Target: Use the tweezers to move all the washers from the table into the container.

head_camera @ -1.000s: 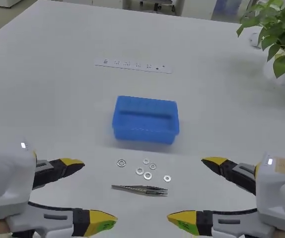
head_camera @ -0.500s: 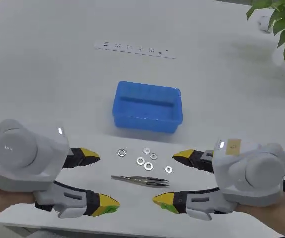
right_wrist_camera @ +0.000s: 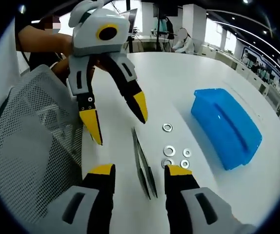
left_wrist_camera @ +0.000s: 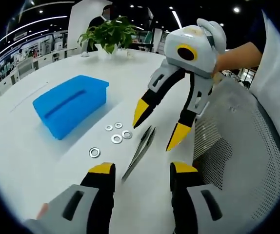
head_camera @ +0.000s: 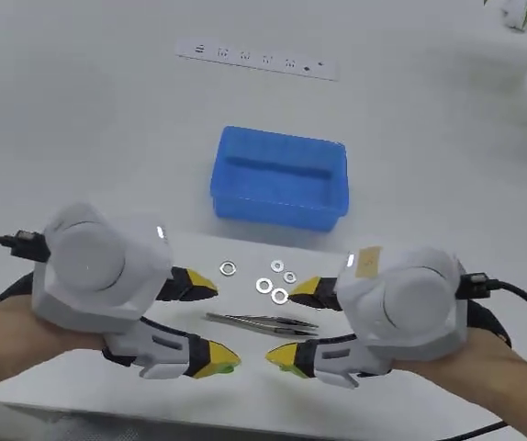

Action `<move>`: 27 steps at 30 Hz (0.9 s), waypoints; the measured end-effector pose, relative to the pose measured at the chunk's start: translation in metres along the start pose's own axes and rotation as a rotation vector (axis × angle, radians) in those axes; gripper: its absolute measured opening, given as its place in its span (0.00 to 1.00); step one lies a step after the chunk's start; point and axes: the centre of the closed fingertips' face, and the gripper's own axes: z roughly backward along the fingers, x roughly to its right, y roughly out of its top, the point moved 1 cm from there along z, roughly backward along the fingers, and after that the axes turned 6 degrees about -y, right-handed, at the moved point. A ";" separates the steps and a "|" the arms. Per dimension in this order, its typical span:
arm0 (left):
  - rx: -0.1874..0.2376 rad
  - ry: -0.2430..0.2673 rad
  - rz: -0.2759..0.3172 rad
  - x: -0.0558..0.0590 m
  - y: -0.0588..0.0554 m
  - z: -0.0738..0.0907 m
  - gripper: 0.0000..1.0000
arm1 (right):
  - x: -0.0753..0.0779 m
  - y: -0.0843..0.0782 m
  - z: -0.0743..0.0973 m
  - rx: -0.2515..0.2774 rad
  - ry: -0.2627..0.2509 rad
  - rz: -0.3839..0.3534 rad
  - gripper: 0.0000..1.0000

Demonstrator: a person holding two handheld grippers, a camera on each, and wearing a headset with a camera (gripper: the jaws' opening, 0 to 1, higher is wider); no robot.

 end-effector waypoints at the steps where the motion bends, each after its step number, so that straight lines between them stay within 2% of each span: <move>1: 0.005 -0.002 0.008 -0.001 0.001 -0.001 0.45 | 0.000 -0.001 -0.001 -0.013 0.003 0.007 0.39; 4: -0.001 -0.003 0.009 -0.004 0.001 -0.004 0.43 | 0.001 -0.004 -0.005 -0.031 0.016 0.024 0.32; 7: -0.046 -0.009 -0.025 -0.006 -0.005 -0.006 0.41 | 0.002 -0.004 -0.007 -0.045 0.023 0.036 0.29; 14: -0.090 -0.020 -0.079 -0.010 -0.009 -0.010 0.25 | 0.006 -0.005 -0.012 -0.066 0.026 0.057 0.24; 17: -0.140 -0.031 -0.119 -0.010 -0.014 -0.015 0.25 | 0.004 -0.006 -0.012 -0.084 0.036 0.074 0.21; 18: -0.126 -0.048 -0.140 -0.008 -0.010 -0.017 0.24 | 0.004 -0.006 -0.012 -0.083 0.034 0.083 0.20; 20: -0.132 -0.035 -0.136 -0.012 -0.010 -0.018 0.23 | 0.005 -0.006 -0.012 -0.086 0.033 0.089 0.19; 22: -0.131 -0.034 -0.163 -0.014 -0.008 -0.019 0.22 | 0.005 -0.007 -0.012 -0.088 0.033 0.093 0.18; 24: -0.143 -0.042 -0.219 -0.015 -0.008 -0.021 0.22 | 0.006 -0.007 -0.012 -0.090 0.031 0.097 0.18; 27: -0.184 -0.049 -0.327 -0.014 -0.009 -0.020 0.21 | 0.006 -0.007 -0.011 -0.093 0.029 0.104 0.17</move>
